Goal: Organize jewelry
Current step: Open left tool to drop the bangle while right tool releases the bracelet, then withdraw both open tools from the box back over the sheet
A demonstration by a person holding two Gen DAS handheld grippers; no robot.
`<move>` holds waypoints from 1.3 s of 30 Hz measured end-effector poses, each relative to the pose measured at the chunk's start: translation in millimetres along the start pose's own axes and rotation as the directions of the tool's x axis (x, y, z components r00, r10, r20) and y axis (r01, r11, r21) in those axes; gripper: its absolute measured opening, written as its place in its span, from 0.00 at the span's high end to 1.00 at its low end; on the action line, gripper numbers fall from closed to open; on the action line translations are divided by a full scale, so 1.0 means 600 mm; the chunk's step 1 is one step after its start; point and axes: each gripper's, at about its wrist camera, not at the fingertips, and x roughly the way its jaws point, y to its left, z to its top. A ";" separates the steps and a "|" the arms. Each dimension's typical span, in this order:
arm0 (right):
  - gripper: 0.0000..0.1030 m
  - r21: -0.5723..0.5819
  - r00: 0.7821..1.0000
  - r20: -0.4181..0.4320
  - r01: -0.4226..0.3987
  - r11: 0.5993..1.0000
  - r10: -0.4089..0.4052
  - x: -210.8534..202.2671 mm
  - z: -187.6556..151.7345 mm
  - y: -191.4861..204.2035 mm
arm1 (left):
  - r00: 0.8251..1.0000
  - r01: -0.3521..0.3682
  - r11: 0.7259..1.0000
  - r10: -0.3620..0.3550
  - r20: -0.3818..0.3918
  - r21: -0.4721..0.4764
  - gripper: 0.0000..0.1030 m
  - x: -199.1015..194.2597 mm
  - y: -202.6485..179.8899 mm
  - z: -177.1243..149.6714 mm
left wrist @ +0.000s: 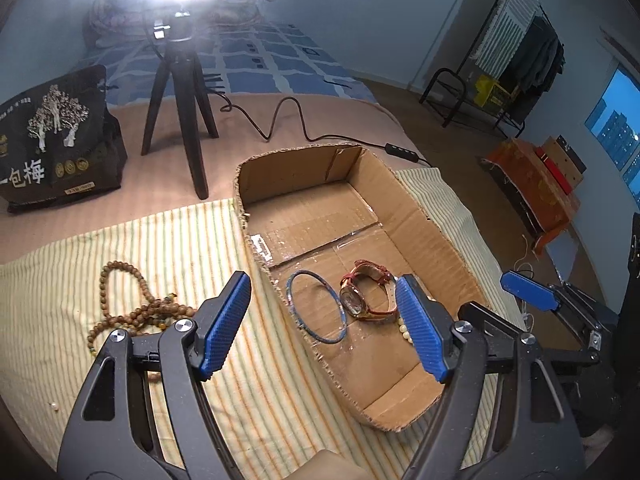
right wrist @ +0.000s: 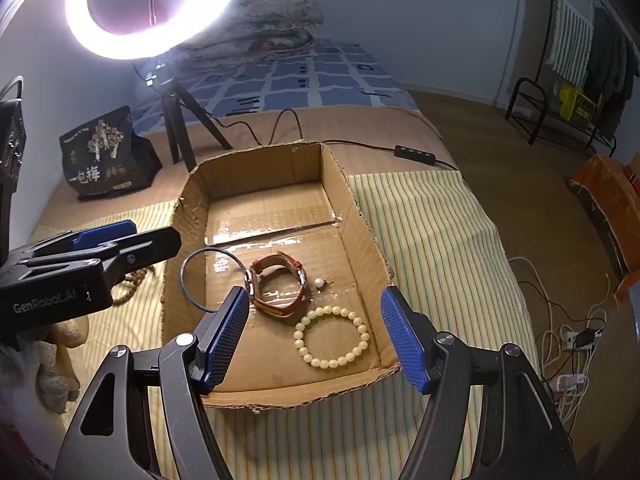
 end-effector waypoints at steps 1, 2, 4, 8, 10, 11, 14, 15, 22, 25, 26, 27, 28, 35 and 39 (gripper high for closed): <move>0.34 -0.003 1.000 0.001 -0.005 1.000 0.005 -0.001 0.000 0.002 | 1.000 -0.007 1.000 0.007 0.004 0.007 0.25 -0.005 0.002 0.000; 0.34 -0.004 1.000 0.003 -0.009 1.000 0.009 -0.002 0.000 0.005 | 1.000 -0.014 1.000 0.014 0.009 0.015 0.25 -0.011 0.005 0.000; 0.34 -0.008 1.000 0.006 -0.024 1.000 0.024 -0.004 0.000 0.013 | 0.999 -0.031 0.999 0.030 0.020 0.033 0.25 -0.025 0.012 -0.001; 0.34 -0.022 0.998 0.011 -0.058 0.998 0.058 -0.009 0.002 0.033 | 0.997 -0.068 0.996 0.066 0.045 0.055 0.25 -0.058 0.036 -0.001; 0.34 -0.030 0.998 0.016 -0.064 0.997 0.065 -0.011 0.003 0.043 | 0.996 -0.076 0.996 0.073 0.053 0.049 0.25 -0.074 0.053 -0.003; 0.34 -0.036 0.997 0.018 -0.069 0.997 0.069 -0.012 0.004 0.050 | 0.995 -0.083 0.995 0.081 0.055 0.046 0.25 -0.082 0.062 -0.004; 0.34 -0.045 0.997 0.022 -0.077 0.996 0.078 -0.013 0.006 0.063 | 0.993 -0.103 0.994 0.100 0.063 0.043 0.25 -0.106 0.087 -0.009; 0.34 -0.048 0.996 0.023 -0.084 0.995 0.085 -0.014 0.007 0.069 | 0.992 -0.112 0.993 0.109 0.067 0.044 0.25 -0.114 0.095 -0.011; 0.33 -0.055 0.992 0.033 -0.123 0.991 0.125 -0.020 0.012 0.100 | 0.982 -0.168 0.985 0.165 0.092 0.032 0.25 -0.172 0.159 -0.030; 0.32 -0.055 0.987 0.038 -0.151 0.987 0.153 -0.021 0.015 0.117 | 0.979 -0.188 0.982 0.184 0.089 0.032 0.25 -0.192 0.184 -0.045; 0.31 -0.055 0.985 0.038 -0.164 0.985 0.167 -0.022 0.016 0.125 | 0.978 -0.194 0.980 0.191 0.086 0.036 0.25 -0.197 0.192 -0.051; 0.31 -0.054 0.984 0.038 -0.173 0.983 0.175 -0.021 0.018 0.129 | 0.977 -0.201 0.979 0.197 0.083 0.040 0.25 -0.202 0.197 -0.056; 0.31 -0.054 0.981 0.036 -0.187 0.981 0.189 -0.020 0.018 0.137 | 0.976 -0.208 0.977 0.204 0.078 0.044 0.25 -0.207 0.204 -0.063; 0.26 -0.070 0.966 0.011 -0.257 0.964 0.259 -0.009 0.015 0.185 | 0.976 -0.218 0.973 0.217 0.023 0.070 0.25 -0.229 0.249 -0.124; 0.25 -0.098 0.962 -0.013 -0.274 0.957 0.274 -0.001 0.009 0.210 | 0.976 -0.217 0.974 0.219 -0.017 0.069 0.25 -0.235 0.274 -0.162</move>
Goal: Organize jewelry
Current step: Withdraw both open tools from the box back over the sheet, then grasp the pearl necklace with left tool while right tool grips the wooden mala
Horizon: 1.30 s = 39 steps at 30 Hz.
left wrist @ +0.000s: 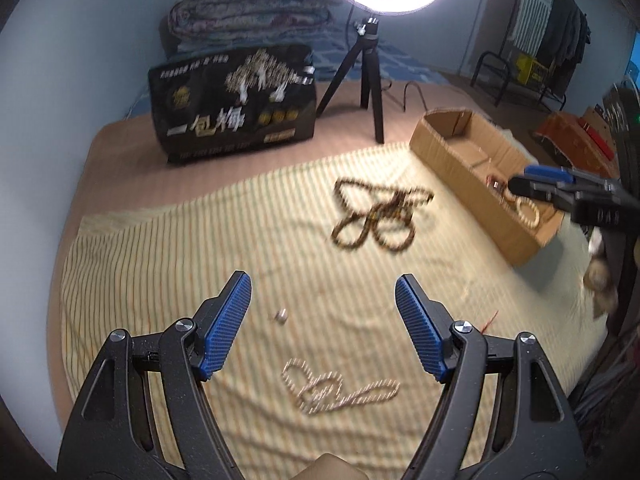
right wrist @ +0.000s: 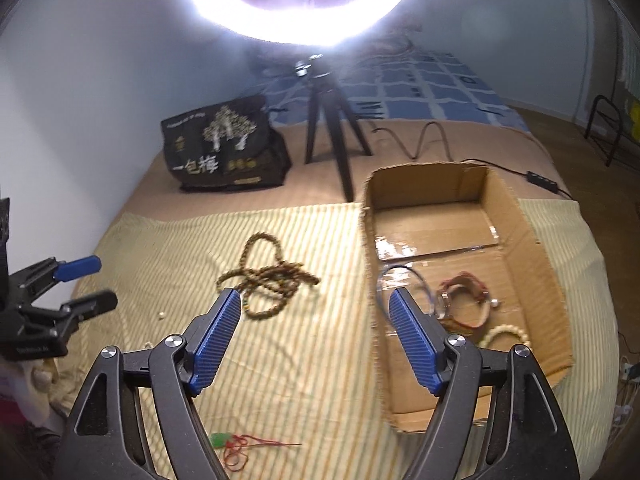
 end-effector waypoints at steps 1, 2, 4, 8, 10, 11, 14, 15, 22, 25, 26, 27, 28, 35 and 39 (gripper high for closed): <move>0.25 -0.005 1.000 -0.004 -0.003 1.000 0.003 0.002 -0.001 0.004 | 1.000 0.005 1.000 -0.005 -0.015 -0.006 0.25 0.001 0.007 -0.011; 0.25 -0.011 1.000 -0.012 -0.008 1.000 0.008 0.008 -0.001 0.009 | 0.999 0.013 1.000 -0.013 -0.031 -0.014 0.25 0.003 0.014 -0.024; 0.25 -0.015 1.000 -0.025 -0.016 1.000 0.016 0.016 -0.001 0.016 | 0.998 0.025 1.000 -0.026 -0.055 -0.013 0.25 0.007 0.020 -0.043; 0.25 -0.005 0.998 -0.056 -0.039 0.999 0.038 0.039 -0.001 0.029 | 0.994 0.033 0.999 -0.031 -0.103 0.022 0.25 0.020 0.019 -0.079; 0.25 0.000 0.997 -0.070 -0.045 0.999 0.044 0.051 0.000 0.037 | 0.991 0.045 0.999 -0.041 -0.129 0.028 0.25 0.030 0.018 -0.092; 0.25 0.004 0.996 -0.077 -0.048 0.999 0.048 0.058 0.000 0.040 | 0.989 0.051 0.998 -0.046 -0.140 0.031 0.25 0.034 0.017 -0.097; 0.25 0.023 0.993 -0.100 -0.056 0.998 0.058 0.080 0.003 0.048 | 0.985 0.071 0.997 -0.064 -0.163 0.039 0.25 0.042 0.012 -0.109; 0.25 0.028 0.993 -0.109 -0.052 0.998 0.054 0.089 0.003 0.050 | 0.983 0.076 0.996 -0.068 -0.169 0.043 0.25 0.044 0.010 -0.112; 0.25 0.144 0.978 -0.206 -0.017 0.989 0.047 0.166 0.003 0.052 | 0.975 0.080 0.994 -0.064 -0.212 0.069 0.27 0.066 0.005 -0.130; 0.25 0.252 0.972 -0.229 0.007 0.968 0.052 0.193 0.003 0.034 | 0.971 0.080 0.995 -0.064 -0.230 0.064 0.29 0.074 0.011 -0.134; 0.25 0.294 0.970 -0.235 0.010 0.956 0.062 0.203 0.002 0.027 | 0.971 0.078 0.995 -0.061 -0.233 0.065 0.29 0.076 0.013 -0.136; 0.25 0.312 0.969 -0.238 0.011 0.950 0.067 0.208 0.002 0.025 | 0.970 0.079 0.995 -0.062 -0.236 0.065 0.29 0.077 0.014 -0.137; 0.25 0.332 0.967 -0.243 0.014 0.943 0.072 0.217 0.002 0.021 | 0.969 0.080 0.995 -0.063 -0.238 0.063 0.29 0.078 0.015 -0.138; 0.25 0.278 0.968 -0.251 0.050 0.959 0.022 0.252 0.014 0.042 | 0.965 0.088 0.995 -0.073 -0.253 0.047 0.31 0.080 0.024 -0.142; 0.25 0.229 0.968 -0.251 0.071 0.971 -0.011 0.261 0.017 0.059 | 0.963 0.096 0.994 -0.081 -0.258 0.046 0.32 0.085 0.023 -0.139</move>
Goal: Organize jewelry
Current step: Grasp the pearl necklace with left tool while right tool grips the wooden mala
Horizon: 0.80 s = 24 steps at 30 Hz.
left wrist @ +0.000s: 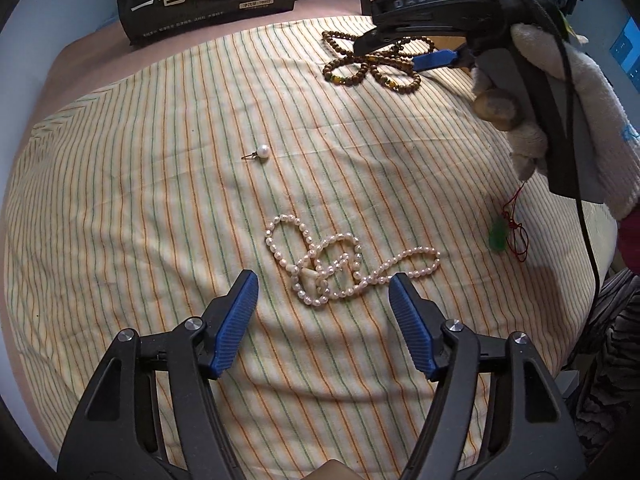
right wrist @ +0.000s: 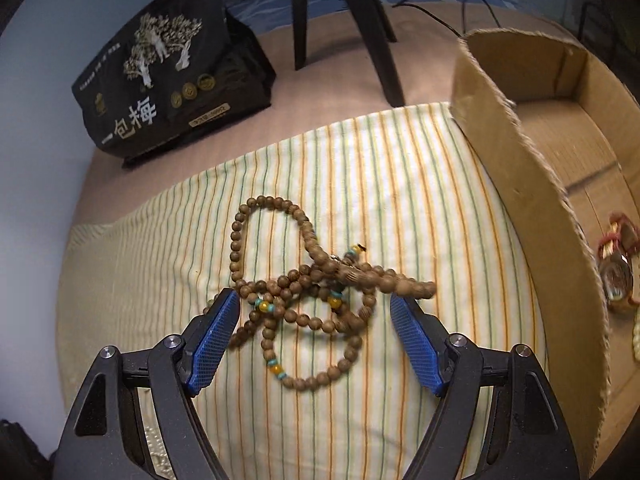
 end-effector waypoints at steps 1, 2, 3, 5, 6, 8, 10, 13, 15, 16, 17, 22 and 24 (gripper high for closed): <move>0.25 -0.008 1.000 0.001 0.007 1.000 -0.007 0.002 0.002 0.003 | 1.000 0.000 1.000 0.000 -0.001 0.004 0.32 0.001 -0.002 0.001; 0.25 -0.024 1.000 0.004 0.021 0.999 -0.020 0.006 0.002 0.009 | 1.000 -0.002 1.000 0.002 -0.002 0.009 0.32 0.003 -0.004 0.002; 0.23 -0.044 0.999 0.003 0.035 0.998 -0.035 0.010 0.002 0.013 | 1.000 -0.003 1.000 0.003 -0.002 0.016 0.32 0.006 -0.007 0.004; 0.20 -0.101 0.998 -0.005 0.068 0.993 -0.069 0.018 0.000 0.026 | 1.000 -0.007 1.000 0.007 -0.006 0.028 0.32 0.012 -0.013 0.008; 0.20 -0.135 0.995 -0.001 0.096 0.986 -0.097 0.021 -0.002 0.034 | 1.000 -0.012 0.999 0.012 -0.009 0.035 0.32 0.015 -0.017 0.009; 0.20 -0.184 0.991 0.004 0.135 0.974 -0.137 0.025 -0.007 0.043 | 1.000 -0.023 0.999 0.024 -0.013 0.047 0.32 0.025 -0.023 0.015; 0.20 -0.227 0.987 0.020 0.162 0.960 -0.162 0.027 -0.013 0.050 | 0.999 -0.045 0.997 0.045 -0.011 0.059 0.35 0.032 -0.029 0.018; 0.20 -0.241 0.988 0.026 0.155 0.958 -0.154 0.025 -0.015 0.046 | 0.998 -0.065 0.995 0.065 -0.002 0.071 0.43 0.040 -0.041 0.021; 0.21 -0.249 0.988 0.033 0.157 0.956 -0.153 0.022 -0.018 0.044 | 0.998 -0.066 0.994 0.066 0.005 0.083 0.52 0.042 -0.049 0.023; 0.22 -0.259 0.986 0.041 0.167 0.951 -0.161 0.021 -0.021 0.045 | 0.998 -0.064 0.994 0.064 0.008 0.089 0.60 0.043 -0.053 0.025; 0.29 -0.269 0.985 0.048 0.171 0.948 -0.164 0.020 -0.022 0.047 | 0.998 -0.067 0.993 0.066 0.010 0.095 0.71 0.044 -0.058 0.026; 0.89 -0.311 0.993 0.037 0.122 0.943 -0.116 0.005 -0.031 0.057 | 0.998 -0.055 0.995 0.054 0.015 0.080 0.88 0.045 -0.068 0.035; 0.89 -0.310 0.995 0.026 0.099 0.946 -0.095 0.000 -0.033 0.054 | 0.999 -0.050 0.997 0.049 0.016 0.065 0.89 0.043 -0.067 0.036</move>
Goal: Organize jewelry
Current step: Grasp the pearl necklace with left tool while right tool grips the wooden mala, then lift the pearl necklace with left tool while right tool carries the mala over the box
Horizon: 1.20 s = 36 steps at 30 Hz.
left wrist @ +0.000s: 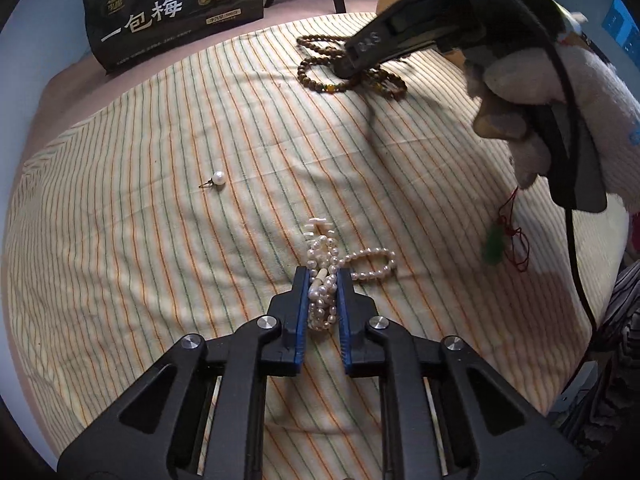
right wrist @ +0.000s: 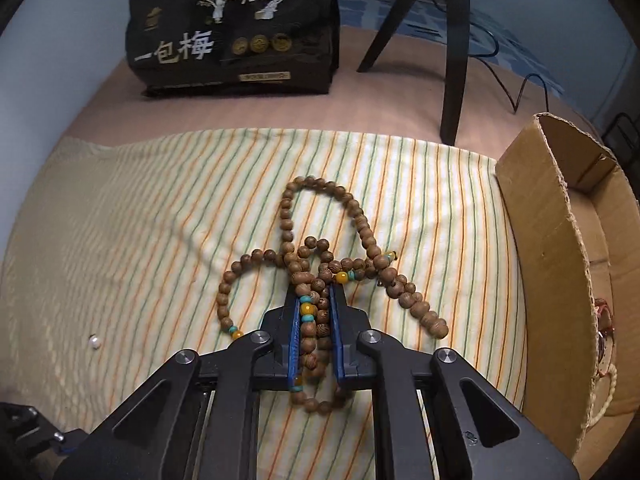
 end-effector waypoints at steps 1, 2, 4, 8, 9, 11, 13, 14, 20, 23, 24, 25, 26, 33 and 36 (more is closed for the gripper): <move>0.89 0.007 1.000 -0.001 -0.012 1.000 0.012 -0.003 -0.001 -0.003 | 1.000 0.002 1.000 -0.002 0.001 -0.008 0.89 -0.001 0.000 0.001; 0.89 0.014 1.000 -0.001 -0.019 1.000 0.019 -0.004 0.000 -0.006 | 1.000 0.002 1.000 -0.002 0.003 -0.011 0.89 0.000 -0.002 0.003; 0.89 0.025 0.999 0.008 -0.037 0.999 0.037 -0.017 -0.002 -0.012 | 1.000 0.004 1.000 -0.003 0.012 -0.020 0.89 -0.009 0.005 0.000; 0.89 0.021 0.998 0.038 -0.053 0.998 0.052 -0.048 -0.002 -0.016 | 0.999 0.005 0.999 -0.003 0.044 -0.042 0.90 -0.039 0.012 -0.001; 0.89 0.015 0.997 0.049 -0.052 0.999 0.051 -0.058 -0.002 -0.015 | 0.999 0.009 0.999 -0.007 0.054 -0.048 0.90 -0.047 0.014 0.000; 0.89 0.002 0.996 0.070 -0.052 0.999 0.052 -0.081 -0.006 -0.014 | 0.997 0.021 0.998 -0.015 0.080 -0.067 0.90 -0.063 0.017 0.007; 0.89 -0.002 0.994 0.094 -0.060 0.998 0.060 -0.105 -0.009 -0.016 | 0.994 0.027 0.996 -0.018 0.109 -0.080 0.90 -0.080 0.019 0.016; 0.89 -0.003 0.993 0.100 -0.062 0.998 0.062 -0.109 -0.007 -0.017 | 0.992 0.028 0.996 -0.017 0.121 -0.084 0.90 -0.089 0.020 0.018; 0.89 -0.022 0.984 0.166 -0.058 0.998 0.061 -0.170 -0.018 -0.030 | 0.979 0.049 0.994 -0.028 0.204 -0.100 0.90 -0.139 0.019 0.037; 0.89 -0.019 0.978 0.197 -0.059 0.998 0.062 -0.199 -0.025 -0.042 | 0.970 0.061 0.993 -0.035 0.239 -0.101 0.90 -0.162 0.009 0.047; 0.89 -0.015 0.976 0.206 -0.060 0.998 0.062 -0.209 -0.028 -0.046 | 0.967 0.065 0.993 -0.038 0.250 -0.101 0.90 -0.171 0.008 0.048; 0.89 -0.011 0.974 0.220 -0.058 0.998 0.059 -0.221 -0.032 -0.053 | 0.964 0.068 0.993 -0.040 0.262 -0.099 0.90 -0.176 0.005 0.053; 0.89 -0.009 0.972 0.227 -0.058 0.998 0.058 -0.228 -0.035 -0.058 | 0.961 0.073 0.993 -0.044 0.273 -0.097 0.90 -0.180 0.001 0.058; 0.89 0.010 0.954 0.297 -0.053 0.999 0.047 -0.295 -0.061 -0.102 | 0.939 0.099 0.992 -0.068 0.338 -0.075 0.90 -0.212 -0.030 0.098; 0.89 0.032 0.942 0.334 -0.058 0.998 0.044 -0.331 -0.070 -0.128 | 0.928 0.107 0.992 -0.078 0.364 -0.060 0.90 -0.225 -0.047 0.114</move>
